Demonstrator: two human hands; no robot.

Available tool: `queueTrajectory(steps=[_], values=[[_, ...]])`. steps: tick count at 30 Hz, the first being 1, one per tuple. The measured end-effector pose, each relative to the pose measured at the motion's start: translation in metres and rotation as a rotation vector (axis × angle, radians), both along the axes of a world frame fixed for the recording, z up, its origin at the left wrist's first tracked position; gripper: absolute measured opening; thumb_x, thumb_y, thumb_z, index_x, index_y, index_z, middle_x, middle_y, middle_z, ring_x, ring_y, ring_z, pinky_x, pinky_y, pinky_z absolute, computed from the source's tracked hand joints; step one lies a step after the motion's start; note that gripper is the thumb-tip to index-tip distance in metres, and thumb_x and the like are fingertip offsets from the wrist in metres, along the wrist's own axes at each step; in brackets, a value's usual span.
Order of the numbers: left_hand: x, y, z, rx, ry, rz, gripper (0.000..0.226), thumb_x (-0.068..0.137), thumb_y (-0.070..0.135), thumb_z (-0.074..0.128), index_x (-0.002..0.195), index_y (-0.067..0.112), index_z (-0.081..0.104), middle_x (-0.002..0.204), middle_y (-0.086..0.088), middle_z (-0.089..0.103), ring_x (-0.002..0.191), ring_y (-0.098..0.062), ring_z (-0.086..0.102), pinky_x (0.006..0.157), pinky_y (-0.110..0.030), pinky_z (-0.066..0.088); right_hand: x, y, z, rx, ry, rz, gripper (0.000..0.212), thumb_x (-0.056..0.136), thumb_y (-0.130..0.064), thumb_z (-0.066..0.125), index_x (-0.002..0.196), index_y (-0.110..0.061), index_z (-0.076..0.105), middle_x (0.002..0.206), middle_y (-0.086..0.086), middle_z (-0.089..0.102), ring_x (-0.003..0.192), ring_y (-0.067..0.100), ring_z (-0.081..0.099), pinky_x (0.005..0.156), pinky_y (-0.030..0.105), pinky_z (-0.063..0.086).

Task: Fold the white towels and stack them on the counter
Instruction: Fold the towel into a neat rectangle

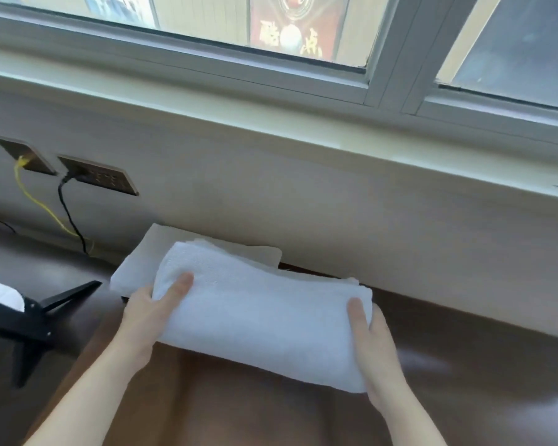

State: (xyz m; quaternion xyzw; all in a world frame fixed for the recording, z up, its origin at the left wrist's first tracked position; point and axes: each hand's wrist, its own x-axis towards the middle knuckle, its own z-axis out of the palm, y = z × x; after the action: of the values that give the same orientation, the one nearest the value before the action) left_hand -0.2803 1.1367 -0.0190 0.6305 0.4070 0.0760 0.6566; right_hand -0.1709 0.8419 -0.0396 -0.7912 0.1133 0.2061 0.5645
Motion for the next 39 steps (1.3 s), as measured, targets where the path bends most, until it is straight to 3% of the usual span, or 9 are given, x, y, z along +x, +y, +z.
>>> queueTrajectory(steps=[6, 9, 14, 17, 21, 26, 31, 34, 39], values=[[0.024, 0.103, 0.004, 0.068, -0.032, 0.075, 0.030, 0.086, 0.046, 0.069, 0.092, 0.017, 0.065, 0.096, -0.004, 0.070, 0.084, -0.023, 0.067, 0.066, -0.034, 0.051, 0.022, 0.111, 0.002, 0.029, -0.066, 0.024, 0.061, 0.079, -0.081, 0.042, 0.124, -0.042, 0.054, 0.115, -0.017, 0.065, 0.109, 0.012, 0.062, 0.098, 0.044, 0.050], [0.042, 0.142, 0.000, 0.089, -0.026, 0.097, 0.032, 0.085, 0.047, 0.071, 0.088, 0.016, 0.064, 0.094, -0.004, 0.069, 0.080, -0.021, 0.065, 0.066, -0.034, 0.050, 0.036, 0.154, -0.001, 0.005, -0.052, -0.018, 0.053, 0.084, -0.075, 0.042, 0.118, -0.036, 0.051, 0.108, -0.011, 0.063, 0.102, 0.015, 0.062, 0.092, 0.041, 0.051], [0.068, 0.177, -0.027, 0.073, 0.139, 0.067, 0.083, 0.058, 0.070, 0.082, 0.110, 0.009, 0.064, 0.105, -0.010, 0.070, 0.093, -0.033, 0.068, 0.089, -0.051, 0.055, 0.047, 0.182, -0.012, -0.086, 0.000, -0.057, 0.051, 0.093, -0.067, 0.040, 0.127, -0.029, 0.048, 0.105, -0.006, 0.058, 0.095, 0.019, 0.056, 0.079, 0.033, 0.041], [0.077, 0.179, -0.042, 0.080, 0.199, 0.038, 0.094, 0.063, 0.069, 0.081, 0.128, 0.005, 0.057, 0.112, -0.009, 0.066, 0.102, -0.034, 0.065, 0.097, -0.050, 0.052, 0.052, 0.183, -0.021, -0.124, 0.082, -0.074, 0.057, 0.092, -0.067, 0.039, 0.129, -0.024, 0.048, 0.105, -0.004, 0.058, 0.090, 0.017, 0.057, 0.074, 0.033, 0.041], [0.086, 0.187, -0.047, 0.074, 0.269, 0.007, 0.108, 0.067, 0.068, 0.078, 0.143, 0.000, 0.043, 0.127, -0.013, 0.058, 0.107, -0.036, 0.060, 0.095, -0.045, 0.050, 0.062, 0.180, -0.023, -0.146, 0.124, -0.042, 0.065, 0.093, -0.067, 0.038, 0.138, -0.018, 0.042, 0.119, 0.000, 0.055, 0.101, 0.022, 0.053, 0.084, 0.034, 0.042], [0.086, 0.186, -0.059, 0.194, 0.344, -0.051, 0.098, 0.073, 0.071, 0.071, 0.137, 0.000, 0.049, 0.124, -0.015, 0.059, 0.108, -0.038, 0.059, 0.099, -0.047, 0.049, 0.063, 0.178, -0.029, -0.290, 0.110, 0.017, 0.068, 0.096, -0.066, 0.032, 0.142, -0.016, 0.039, 0.133, 0.010, 0.056, 0.119, 0.032, 0.054, 0.096, 0.039, 0.044], [0.095, 0.184, -0.062, 0.206, 0.414, -0.094, 0.125, 0.059, 0.088, 0.064, 0.145, 0.001, 0.041, 0.139, -0.017, 0.054, 0.119, -0.040, 0.054, 0.104, -0.050, 0.044, 0.069, 0.179, -0.034, -0.300, 0.124, 0.021, 0.069, 0.096, -0.066, 0.029, 0.141, -0.015, 0.038, 0.134, 0.011, 0.054, 0.120, 0.034, 0.053, 0.099, 0.043, 0.044], [0.096, 0.176, -0.061, 0.277, 0.411, -0.072, 0.110, 0.072, 0.082, 0.060, 0.144, 0.001, 0.042, 0.139, -0.018, 0.053, 0.121, -0.041, 0.052, 0.100, -0.045, 0.044, 0.068, 0.179, -0.038, -0.309, 0.100, 0.009, 0.068, 0.096, -0.068, 0.027, 0.135, -0.014, 0.042, 0.128, 0.012, 0.058, 0.116, 0.034, 0.055, 0.097, 0.044, 0.045], [0.087, 0.170, -0.056, 0.334, 0.378, -0.064, 0.097, 0.073, 0.083, 0.058, 0.132, 0.006, 0.052, 0.125, -0.014, 0.060, 0.109, -0.039, 0.056, 0.092, -0.045, 0.048, 0.066, 0.176, -0.033, -0.225, 0.104, 0.015, 0.070, 0.097, -0.065, 0.031, 0.140, -0.011, 0.040, 0.130, 0.010, 0.055, 0.104, 0.027, 0.052, 0.085, 0.034, 0.039]])
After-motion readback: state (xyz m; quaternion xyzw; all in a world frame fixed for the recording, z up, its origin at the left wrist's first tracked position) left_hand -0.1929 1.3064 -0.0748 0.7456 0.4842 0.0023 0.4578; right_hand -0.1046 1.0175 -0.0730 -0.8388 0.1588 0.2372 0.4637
